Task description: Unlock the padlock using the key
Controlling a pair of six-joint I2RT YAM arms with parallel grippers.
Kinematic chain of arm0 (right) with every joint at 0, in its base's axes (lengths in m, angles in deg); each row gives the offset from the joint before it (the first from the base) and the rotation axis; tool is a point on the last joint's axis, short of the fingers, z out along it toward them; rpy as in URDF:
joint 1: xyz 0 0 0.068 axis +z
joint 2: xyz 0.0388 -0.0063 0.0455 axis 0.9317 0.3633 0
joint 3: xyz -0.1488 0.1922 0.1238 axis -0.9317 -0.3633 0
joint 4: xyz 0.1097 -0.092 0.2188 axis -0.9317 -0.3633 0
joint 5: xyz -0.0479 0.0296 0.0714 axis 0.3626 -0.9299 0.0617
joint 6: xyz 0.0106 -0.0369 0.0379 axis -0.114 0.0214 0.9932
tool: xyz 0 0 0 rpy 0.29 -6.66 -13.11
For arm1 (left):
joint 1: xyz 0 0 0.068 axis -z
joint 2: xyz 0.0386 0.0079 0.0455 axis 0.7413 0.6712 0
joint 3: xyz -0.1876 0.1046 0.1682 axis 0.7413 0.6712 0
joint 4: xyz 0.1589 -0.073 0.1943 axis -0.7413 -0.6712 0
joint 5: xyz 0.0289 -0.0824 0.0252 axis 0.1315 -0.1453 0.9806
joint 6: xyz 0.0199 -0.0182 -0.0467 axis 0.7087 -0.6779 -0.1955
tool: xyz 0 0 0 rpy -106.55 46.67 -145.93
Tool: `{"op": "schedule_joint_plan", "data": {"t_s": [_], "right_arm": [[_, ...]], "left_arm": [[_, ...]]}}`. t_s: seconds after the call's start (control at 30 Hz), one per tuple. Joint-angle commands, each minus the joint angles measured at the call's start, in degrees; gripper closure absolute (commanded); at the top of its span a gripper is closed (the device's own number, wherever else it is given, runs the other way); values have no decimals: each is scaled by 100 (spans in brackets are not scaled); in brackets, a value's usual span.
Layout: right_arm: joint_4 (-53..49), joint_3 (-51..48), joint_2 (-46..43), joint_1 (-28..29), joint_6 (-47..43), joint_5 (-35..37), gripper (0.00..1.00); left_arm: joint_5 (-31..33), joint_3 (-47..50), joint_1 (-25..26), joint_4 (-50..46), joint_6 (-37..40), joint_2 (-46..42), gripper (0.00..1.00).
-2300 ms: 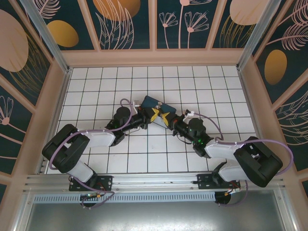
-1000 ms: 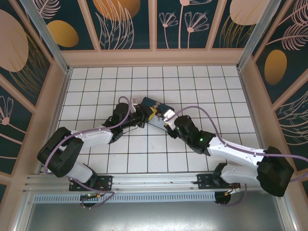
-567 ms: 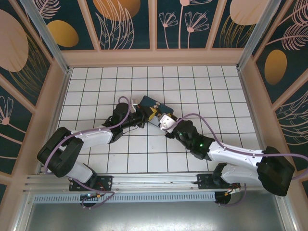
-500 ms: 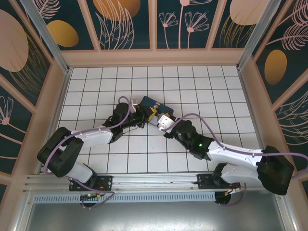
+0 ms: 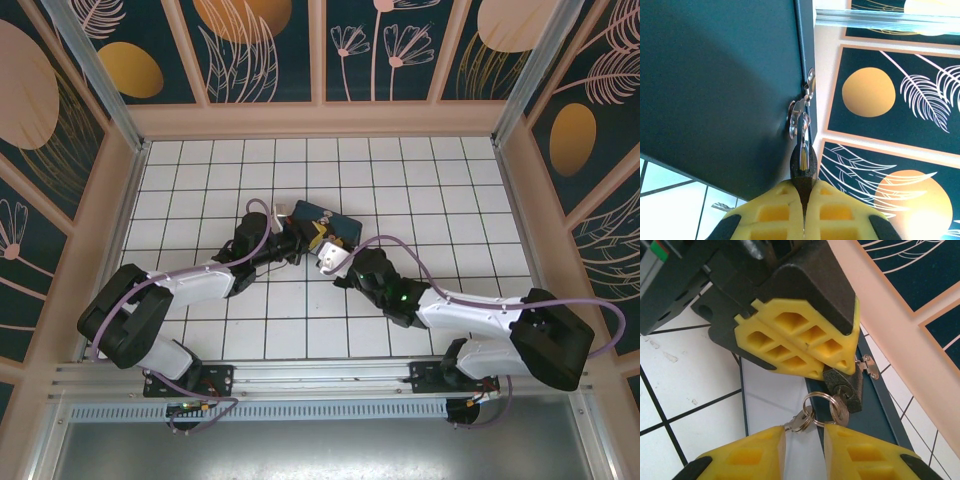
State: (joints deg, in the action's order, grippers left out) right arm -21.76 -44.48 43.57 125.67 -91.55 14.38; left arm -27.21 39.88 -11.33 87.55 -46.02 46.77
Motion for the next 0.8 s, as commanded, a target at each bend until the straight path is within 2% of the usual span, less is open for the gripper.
{"op": "schedule_joint_plan", "data": {"t_s": [0.0, 0.53, 0.77], "right_arm": [[449, 206, 39, -69, -68, 150, 75], [480, 315, 257, -195, -116, 192, 74], [614, 368, 347, -213, -62, 224, 80]], "left_arm": [[-73, -144, -13, 433, 96, -191, 100], [-117, -102, -21, 429, 130, -267, 100], [-139, -84, -21, 372, 158, -303, 100]]}}
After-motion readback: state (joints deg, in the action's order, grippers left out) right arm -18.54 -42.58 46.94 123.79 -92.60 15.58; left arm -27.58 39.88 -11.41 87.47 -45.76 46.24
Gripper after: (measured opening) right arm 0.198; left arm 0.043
